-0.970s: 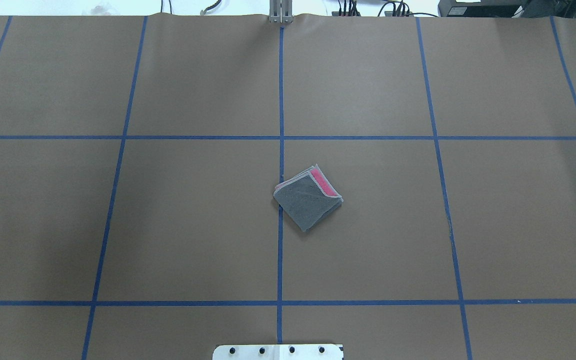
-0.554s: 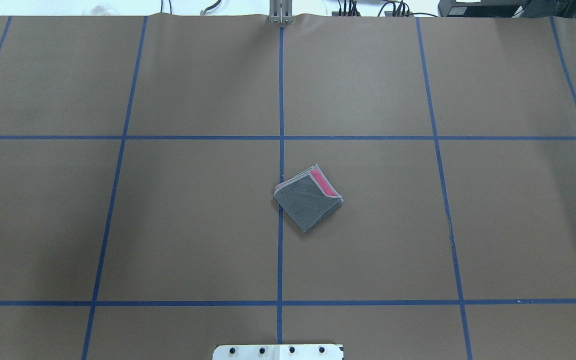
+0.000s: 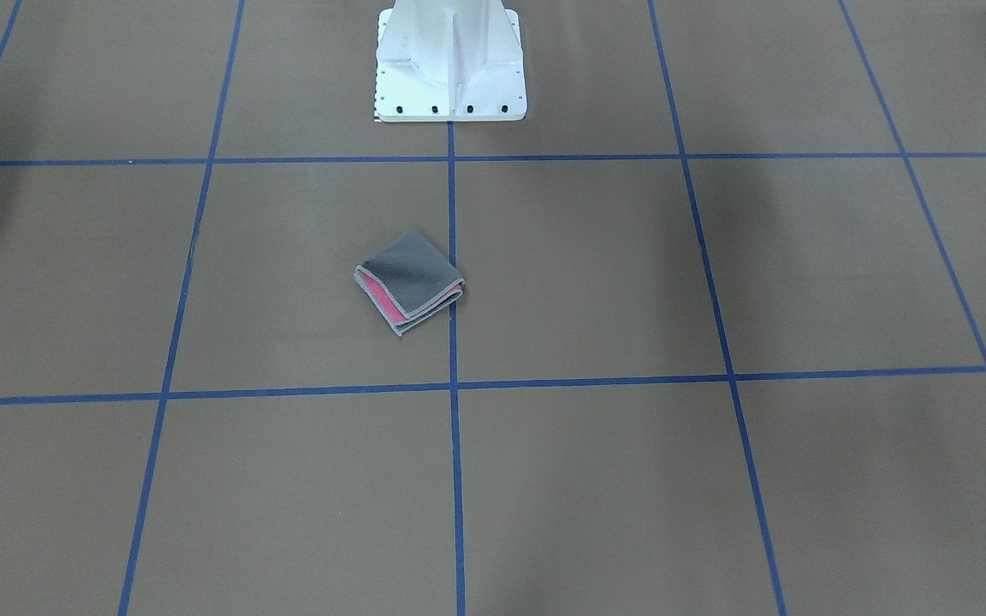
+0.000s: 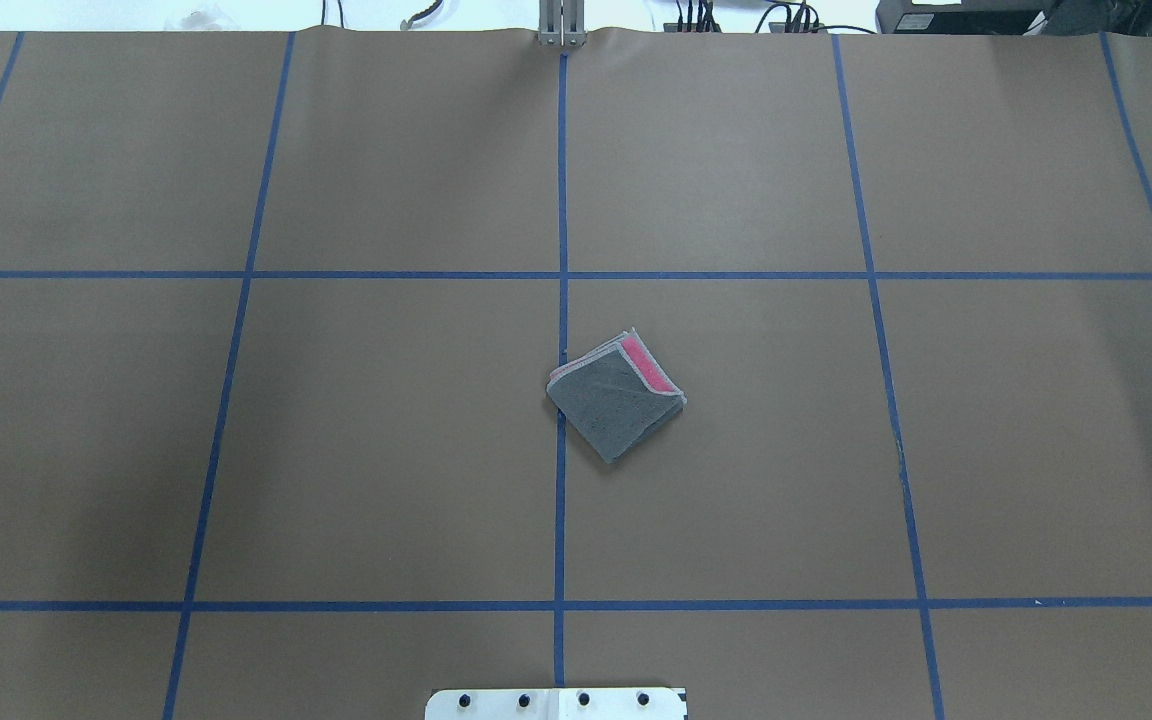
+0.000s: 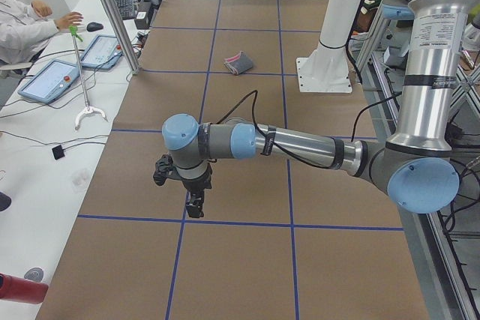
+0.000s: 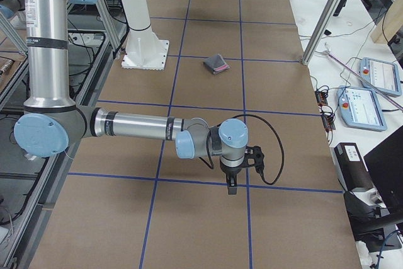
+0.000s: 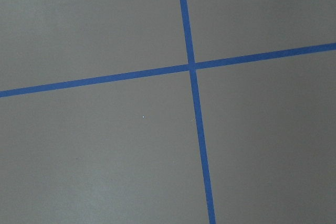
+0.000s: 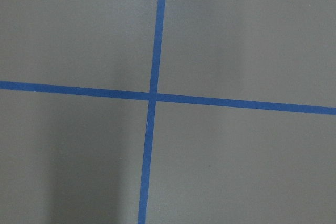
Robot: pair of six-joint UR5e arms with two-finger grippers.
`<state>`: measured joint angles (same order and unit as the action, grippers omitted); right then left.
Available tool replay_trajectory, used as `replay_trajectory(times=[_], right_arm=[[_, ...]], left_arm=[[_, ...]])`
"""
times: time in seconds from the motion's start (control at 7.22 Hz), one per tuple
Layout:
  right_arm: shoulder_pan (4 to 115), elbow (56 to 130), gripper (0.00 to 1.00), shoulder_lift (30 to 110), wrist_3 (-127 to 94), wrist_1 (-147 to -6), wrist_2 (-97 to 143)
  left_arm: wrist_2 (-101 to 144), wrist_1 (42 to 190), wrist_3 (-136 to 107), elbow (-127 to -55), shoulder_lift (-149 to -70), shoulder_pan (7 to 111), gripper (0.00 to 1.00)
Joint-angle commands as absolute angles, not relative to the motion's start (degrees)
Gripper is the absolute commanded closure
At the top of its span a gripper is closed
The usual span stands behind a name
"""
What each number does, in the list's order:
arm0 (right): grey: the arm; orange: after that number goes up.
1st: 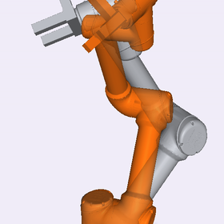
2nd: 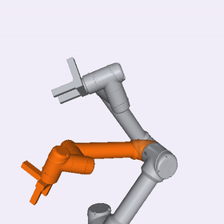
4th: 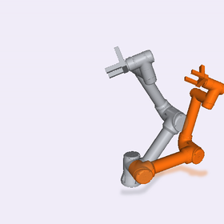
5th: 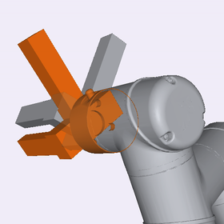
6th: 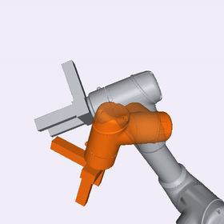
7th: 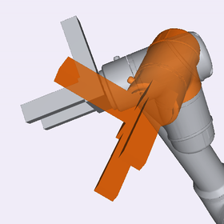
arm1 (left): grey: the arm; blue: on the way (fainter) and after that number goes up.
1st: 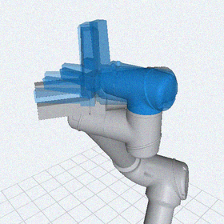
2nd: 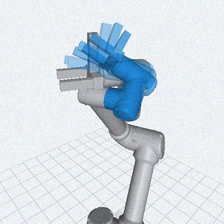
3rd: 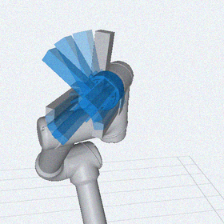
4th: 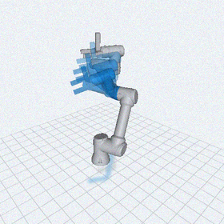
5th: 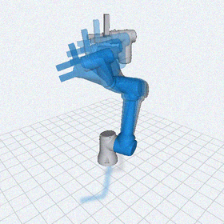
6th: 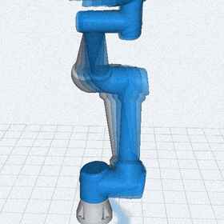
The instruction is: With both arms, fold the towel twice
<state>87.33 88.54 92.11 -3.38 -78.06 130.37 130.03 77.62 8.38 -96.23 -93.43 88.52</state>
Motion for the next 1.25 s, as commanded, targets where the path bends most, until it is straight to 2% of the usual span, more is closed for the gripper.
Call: replay_trajectory(times=[0.0,0.42,1.11], right_arm=[[87.28,88.42,0.00,92.37,-3.43,-76.99,130.34],[87.36,88.42,0.00,92.37,-3.52,-76.99,130.43],[87.28,88.51,0.00,92.20,-3.52,-76.99,130.43]], left_arm=[[133.92,77.78,8.61,-94.41,-93.25,88.50,0.00],[134.91,83.30,8.53,-94.31,-90.27,88.51,0.00],[134.56,83.67,8.79,-95.54,-90.53,88.33,0.00]])
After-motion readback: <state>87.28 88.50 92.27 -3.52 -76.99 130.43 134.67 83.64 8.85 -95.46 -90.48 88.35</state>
